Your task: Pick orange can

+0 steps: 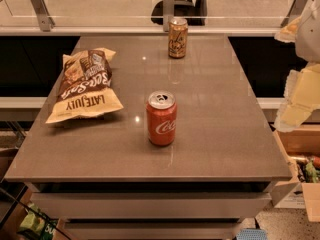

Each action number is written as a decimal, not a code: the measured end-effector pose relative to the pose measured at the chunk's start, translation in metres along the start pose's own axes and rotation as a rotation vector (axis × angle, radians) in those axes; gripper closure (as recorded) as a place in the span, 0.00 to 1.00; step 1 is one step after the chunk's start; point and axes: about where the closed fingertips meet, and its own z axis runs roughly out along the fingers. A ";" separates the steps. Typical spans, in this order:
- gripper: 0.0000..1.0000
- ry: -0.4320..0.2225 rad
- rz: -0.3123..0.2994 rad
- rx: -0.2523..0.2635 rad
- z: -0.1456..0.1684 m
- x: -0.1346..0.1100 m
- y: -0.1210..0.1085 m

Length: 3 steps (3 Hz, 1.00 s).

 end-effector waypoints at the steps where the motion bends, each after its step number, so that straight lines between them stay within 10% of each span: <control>1: 0.00 0.000 0.000 0.000 0.000 0.000 0.000; 3: 0.00 -0.085 0.070 0.100 -0.005 -0.002 -0.033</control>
Offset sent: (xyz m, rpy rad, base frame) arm 0.0279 -0.0073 0.0106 0.0503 -0.0925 -0.0403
